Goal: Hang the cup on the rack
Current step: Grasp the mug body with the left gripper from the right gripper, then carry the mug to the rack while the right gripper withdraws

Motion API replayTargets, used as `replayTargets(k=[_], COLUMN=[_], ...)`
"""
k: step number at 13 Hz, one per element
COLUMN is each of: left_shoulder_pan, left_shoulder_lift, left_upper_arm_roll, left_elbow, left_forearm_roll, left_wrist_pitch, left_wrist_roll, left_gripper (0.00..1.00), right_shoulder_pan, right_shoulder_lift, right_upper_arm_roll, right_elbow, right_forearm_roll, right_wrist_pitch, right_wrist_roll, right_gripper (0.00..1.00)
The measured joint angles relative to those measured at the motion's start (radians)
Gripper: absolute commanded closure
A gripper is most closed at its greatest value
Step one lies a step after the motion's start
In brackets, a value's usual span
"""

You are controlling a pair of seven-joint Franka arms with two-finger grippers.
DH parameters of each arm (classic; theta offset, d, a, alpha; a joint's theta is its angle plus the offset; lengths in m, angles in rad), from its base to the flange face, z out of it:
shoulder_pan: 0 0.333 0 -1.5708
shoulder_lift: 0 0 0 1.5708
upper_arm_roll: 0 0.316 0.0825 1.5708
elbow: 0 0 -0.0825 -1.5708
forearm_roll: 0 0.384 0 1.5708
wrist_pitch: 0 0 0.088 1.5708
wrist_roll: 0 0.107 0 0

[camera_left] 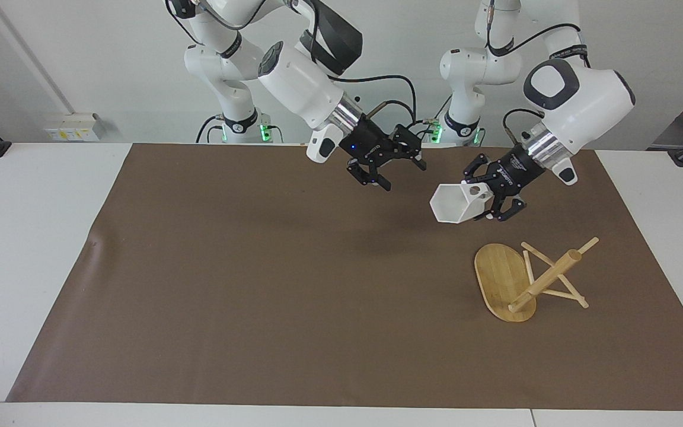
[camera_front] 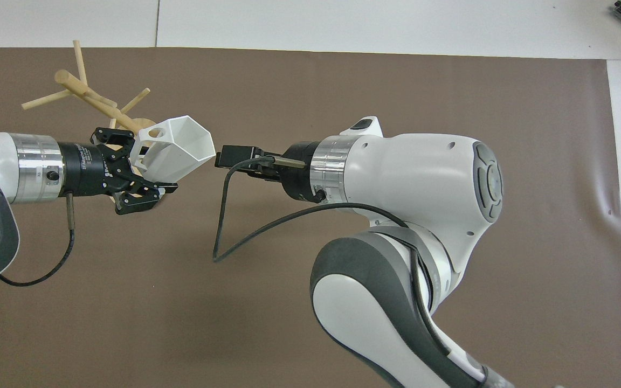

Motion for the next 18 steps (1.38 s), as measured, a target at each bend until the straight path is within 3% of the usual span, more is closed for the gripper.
replayTargets(k=[6, 10, 13, 18], left_shoulder_pan=[-0.001, -0.020, -0.031, -0.034], left_shoulder_lift=[0.001, 0.002, 0.026, 0.049], left_upper_arm_roll=[-0.006, -0.013, -0.015, -0.014], left_elbow=[-0.082, -0.107, -0.114, -0.113], left_forearm_roll=[0.001, 0.002, 0.004, 0.005], left_wrist_pitch=[0.187, 0.268, 0.328, 0.401], left_wrist_roll=[-0.198, -0.273, -0.276, -0.300], left_gripper=[1.00, 1.00, 1.00, 1.00], right_shoulder_pan=[-0.010, -0.015, -0.021, -0.024], right_shoulder_lift=[-0.005, -0.063, -0.114, -0.132], right_upper_arm_roll=[-0.034, -0.199, -0.341, -0.466], right_elbow=[0.007, 0.074, 0.104, 0.104], right_forearm_roll=[-0.101, -0.148, -0.149, -0.220], right_wrist_pitch=[-0.008, -0.222, -0.379, -0.428], right_wrist_roll=[0.000, -0.059, -0.215, -0.362], right_gripper=[0.00, 0.00, 0.00, 0.00])
